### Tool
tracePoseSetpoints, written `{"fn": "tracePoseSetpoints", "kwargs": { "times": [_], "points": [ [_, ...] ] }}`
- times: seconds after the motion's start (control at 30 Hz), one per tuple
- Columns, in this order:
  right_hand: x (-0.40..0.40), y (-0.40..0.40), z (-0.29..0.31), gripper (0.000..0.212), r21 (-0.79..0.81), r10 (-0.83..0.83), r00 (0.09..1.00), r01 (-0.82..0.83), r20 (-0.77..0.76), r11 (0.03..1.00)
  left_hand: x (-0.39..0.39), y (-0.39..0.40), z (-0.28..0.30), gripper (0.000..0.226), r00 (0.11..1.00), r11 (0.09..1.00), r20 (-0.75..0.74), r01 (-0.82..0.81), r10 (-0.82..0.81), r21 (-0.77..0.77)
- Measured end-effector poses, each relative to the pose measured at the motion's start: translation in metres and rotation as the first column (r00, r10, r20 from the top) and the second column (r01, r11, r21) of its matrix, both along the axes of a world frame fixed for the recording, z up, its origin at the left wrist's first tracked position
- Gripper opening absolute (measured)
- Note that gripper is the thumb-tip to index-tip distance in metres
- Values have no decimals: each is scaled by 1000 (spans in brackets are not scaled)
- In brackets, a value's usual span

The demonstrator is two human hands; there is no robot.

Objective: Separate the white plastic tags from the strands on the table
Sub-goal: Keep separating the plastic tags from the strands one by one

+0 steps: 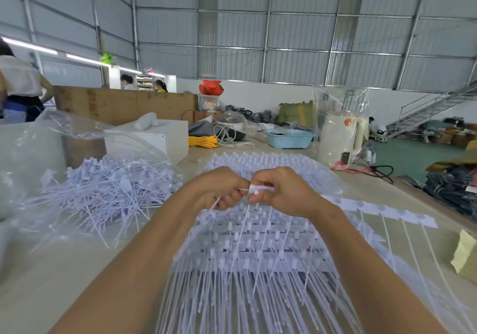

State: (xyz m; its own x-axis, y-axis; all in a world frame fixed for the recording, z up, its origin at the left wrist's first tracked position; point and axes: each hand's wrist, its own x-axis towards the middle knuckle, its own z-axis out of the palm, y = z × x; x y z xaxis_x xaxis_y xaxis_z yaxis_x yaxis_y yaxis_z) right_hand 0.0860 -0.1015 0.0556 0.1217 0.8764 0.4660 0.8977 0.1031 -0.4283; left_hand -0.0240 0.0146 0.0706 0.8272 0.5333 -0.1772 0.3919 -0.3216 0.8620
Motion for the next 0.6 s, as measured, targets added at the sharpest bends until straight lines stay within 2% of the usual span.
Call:
{"fn": "tracePoseSetpoints", "kwargs": {
  "times": [0.07, 0.13, 0.2, 0.27, 0.3, 0.37, 0.43, 0.5, 0.53, 0.6],
  "points": [
    [-3, -1, 3, 11, 3, 46, 998, -46, -34, 999, -3, 5, 1, 37, 997, 980, 9, 81, -81, -179],
    [-5, -5, 7, 13, 22, 117, 983, -115, -144, 993, -5, 9, -1, 42, 985, 943, 50, 172, -165, -284],
    [-5, -12, 13, 12, 65, 176, 951, -165, -255, 984, -10, 13, 0, 48, 952, 872, 164, 303, -259, -384],
    [-4, -23, 21, 14, 128, 228, 908, -195, -350, 972, -17, 17, 4, 47, 905, 799, 315, 406, -285, -444],
    [-4, -29, 26, 11, 160, 252, 887, -204, -388, 966, -19, 19, 7, 44, 900, 808, 345, 403, -265, -430],
    [-5, -39, 35, 7, 187, 253, 878, -191, -407, 964, -19, 18, 11, 40, 921, 900, 351, 291, -171, -324],
    [-8, -44, 41, 20, 157, 207, 909, -160, -362, 975, -14, 14, 8, 30, 938, 987, 338, 116, -71, -115],
    [-15, -44, 46, 21, 136, 194, 921, -156, -337, 978, -8, 7, 2, 15, 947, 998, 322, -2, -16, 58],
    [-18, -41, 47, 19, 131, 194, 928, -160, -317, 978, -6, 4, 0, 11, 950, 996, 310, -2, -24, 84],
    [-21, -35, 46, 22, 73, 157, 965, -144, -210, 987, -1, -2, 0, 12, 948, 998, 315, 49, -55, 29]
  ]
}}
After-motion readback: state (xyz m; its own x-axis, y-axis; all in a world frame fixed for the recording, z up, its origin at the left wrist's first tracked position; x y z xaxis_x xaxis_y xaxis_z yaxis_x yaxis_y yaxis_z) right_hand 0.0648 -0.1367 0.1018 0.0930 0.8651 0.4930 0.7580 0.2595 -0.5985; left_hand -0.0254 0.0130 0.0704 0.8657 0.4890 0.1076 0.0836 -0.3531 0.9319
